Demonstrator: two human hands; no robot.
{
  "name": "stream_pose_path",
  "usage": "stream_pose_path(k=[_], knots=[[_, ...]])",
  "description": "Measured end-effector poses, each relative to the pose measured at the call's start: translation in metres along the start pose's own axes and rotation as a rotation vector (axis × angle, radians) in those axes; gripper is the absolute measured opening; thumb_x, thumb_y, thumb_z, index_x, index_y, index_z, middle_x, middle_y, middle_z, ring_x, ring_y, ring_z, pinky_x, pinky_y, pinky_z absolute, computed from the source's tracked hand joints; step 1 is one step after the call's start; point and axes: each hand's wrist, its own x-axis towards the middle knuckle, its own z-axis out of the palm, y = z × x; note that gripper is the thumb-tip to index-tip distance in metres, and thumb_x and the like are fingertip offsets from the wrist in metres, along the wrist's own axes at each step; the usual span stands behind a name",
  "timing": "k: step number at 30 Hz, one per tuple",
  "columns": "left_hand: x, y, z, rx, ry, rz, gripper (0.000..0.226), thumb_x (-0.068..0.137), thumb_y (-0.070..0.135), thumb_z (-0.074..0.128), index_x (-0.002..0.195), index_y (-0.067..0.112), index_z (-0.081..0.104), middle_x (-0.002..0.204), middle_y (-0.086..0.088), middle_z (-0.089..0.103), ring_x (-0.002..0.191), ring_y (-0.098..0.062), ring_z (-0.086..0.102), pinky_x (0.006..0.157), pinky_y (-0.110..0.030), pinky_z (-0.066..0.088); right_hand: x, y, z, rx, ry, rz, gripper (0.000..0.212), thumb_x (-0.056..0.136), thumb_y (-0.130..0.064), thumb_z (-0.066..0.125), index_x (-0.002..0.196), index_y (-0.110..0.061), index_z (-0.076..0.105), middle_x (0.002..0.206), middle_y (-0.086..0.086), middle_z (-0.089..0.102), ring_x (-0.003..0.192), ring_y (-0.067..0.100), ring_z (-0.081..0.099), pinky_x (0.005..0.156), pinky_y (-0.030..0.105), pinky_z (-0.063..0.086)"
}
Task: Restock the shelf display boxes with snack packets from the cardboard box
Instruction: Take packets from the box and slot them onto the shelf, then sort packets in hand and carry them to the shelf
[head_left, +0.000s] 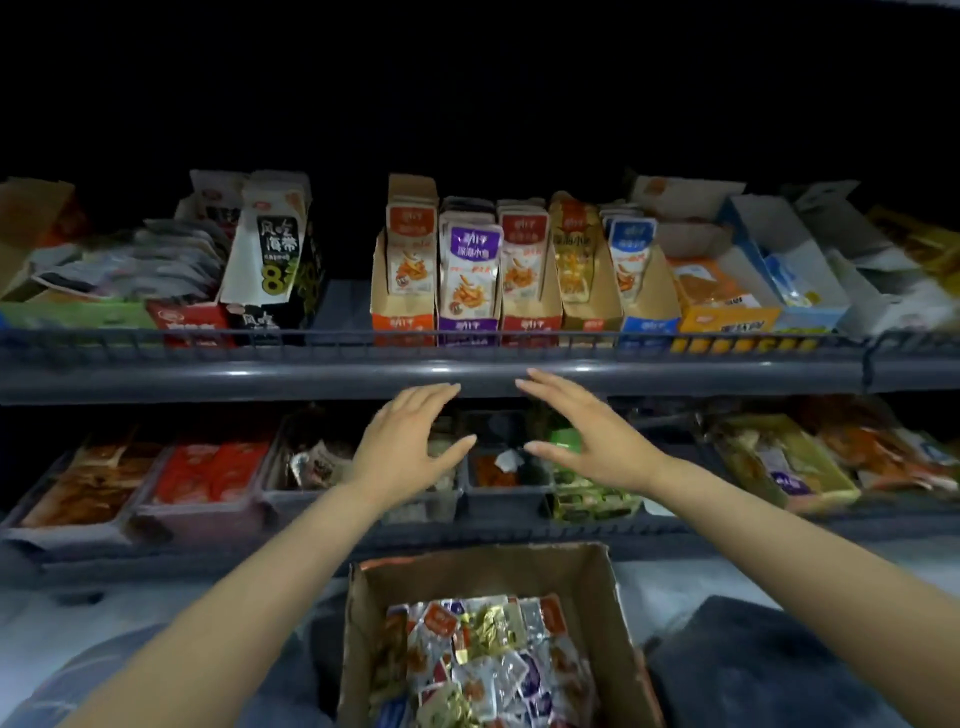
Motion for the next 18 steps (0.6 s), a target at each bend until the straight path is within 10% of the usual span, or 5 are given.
stream_pose_path(k=[18], knots=[[-0.131, -0.077, 0.194, 0.109, -0.646, -0.339, 0.069, 0.091, 0.056, 0.044, 0.147, 0.02, 0.028, 0.153, -0.003, 0.031, 0.138, -0.023, 0.032, 0.111, -0.042, 0.03, -0.109, 0.092, 0.224, 0.152, -0.415, 0.484, 0.071, 0.088, -0.037, 0.064, 0.147, -0.018, 0.03, 0.156, 0.003, 0.021, 0.142, 0.02, 0.025, 0.116, 0.03, 0.022]])
